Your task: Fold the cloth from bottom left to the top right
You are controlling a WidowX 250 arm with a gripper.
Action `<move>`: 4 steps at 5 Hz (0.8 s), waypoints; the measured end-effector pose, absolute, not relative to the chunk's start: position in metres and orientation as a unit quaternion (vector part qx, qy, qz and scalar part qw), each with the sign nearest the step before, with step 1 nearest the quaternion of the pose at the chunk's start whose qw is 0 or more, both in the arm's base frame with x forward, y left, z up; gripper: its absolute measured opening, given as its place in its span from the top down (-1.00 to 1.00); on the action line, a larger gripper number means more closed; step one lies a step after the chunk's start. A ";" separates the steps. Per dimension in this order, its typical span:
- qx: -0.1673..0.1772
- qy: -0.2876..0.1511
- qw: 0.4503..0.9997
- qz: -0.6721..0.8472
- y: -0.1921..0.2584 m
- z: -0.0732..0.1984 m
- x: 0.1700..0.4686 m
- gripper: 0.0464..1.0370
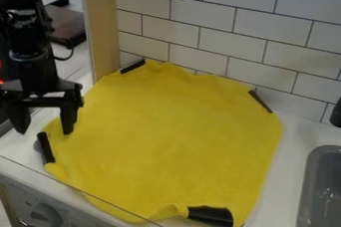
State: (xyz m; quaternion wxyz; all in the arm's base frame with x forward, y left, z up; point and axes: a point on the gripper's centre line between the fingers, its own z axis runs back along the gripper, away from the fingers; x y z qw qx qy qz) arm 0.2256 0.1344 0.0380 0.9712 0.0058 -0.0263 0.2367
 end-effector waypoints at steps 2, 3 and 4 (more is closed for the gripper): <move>0.015 -0.012 0.970 0.243 0.136 0.021 0.221 -0.92; 0.026 -0.012 0.972 0.235 0.134 0.017 0.222 -0.80; 0.027 -0.014 0.971 0.235 0.134 0.016 0.224 -0.30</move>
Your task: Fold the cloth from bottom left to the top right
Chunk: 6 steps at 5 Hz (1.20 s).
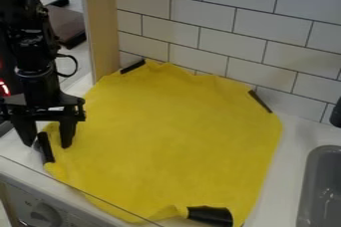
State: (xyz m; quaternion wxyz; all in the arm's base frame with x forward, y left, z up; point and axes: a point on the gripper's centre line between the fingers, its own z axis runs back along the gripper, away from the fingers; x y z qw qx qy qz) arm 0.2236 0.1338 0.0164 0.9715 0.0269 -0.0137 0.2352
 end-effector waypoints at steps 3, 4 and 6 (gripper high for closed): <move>0.018 -0.025 0.969 0.245 0.134 0.019 0.223 0.68; 0.002 -0.017 0.969 0.245 0.131 0.021 0.219 0.84; -0.038 0.010 0.961 0.273 0.119 0.041 0.223 0.98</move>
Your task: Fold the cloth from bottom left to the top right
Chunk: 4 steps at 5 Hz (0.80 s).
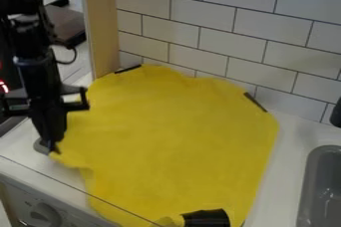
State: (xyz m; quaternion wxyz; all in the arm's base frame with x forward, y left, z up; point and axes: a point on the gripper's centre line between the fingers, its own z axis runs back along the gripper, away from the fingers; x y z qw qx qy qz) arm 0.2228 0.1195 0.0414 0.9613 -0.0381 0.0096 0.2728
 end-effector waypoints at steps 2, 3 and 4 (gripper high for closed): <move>-0.077 0.001 0.957 0.280 0.076 0.075 0.255 0.98; -0.079 -0.019 0.961 0.264 0.048 0.088 0.279 0.98; -0.082 -0.024 0.965 0.249 0.017 0.086 0.306 0.98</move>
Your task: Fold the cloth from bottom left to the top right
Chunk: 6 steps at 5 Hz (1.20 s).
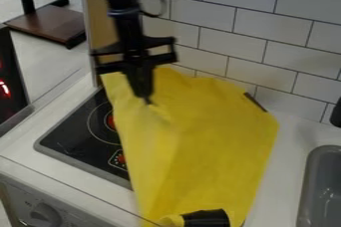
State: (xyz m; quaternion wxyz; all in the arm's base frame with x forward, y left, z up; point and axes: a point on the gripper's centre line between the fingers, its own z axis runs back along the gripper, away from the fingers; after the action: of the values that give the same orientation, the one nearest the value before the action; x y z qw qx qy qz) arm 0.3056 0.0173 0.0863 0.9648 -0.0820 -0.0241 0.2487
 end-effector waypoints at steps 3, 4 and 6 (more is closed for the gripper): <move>-0.041 -0.025 0.965 0.256 -0.006 0.037 0.355 0.98; -0.031 -0.024 0.966 0.254 -0.004 0.033 0.354 0.93; -0.032 -0.006 0.969 0.245 -0.007 0.028 0.342 0.06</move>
State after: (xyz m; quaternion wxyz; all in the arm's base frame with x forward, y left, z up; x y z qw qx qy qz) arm 0.3421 -0.0068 0.0275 0.9690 -0.0321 -0.0062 0.2450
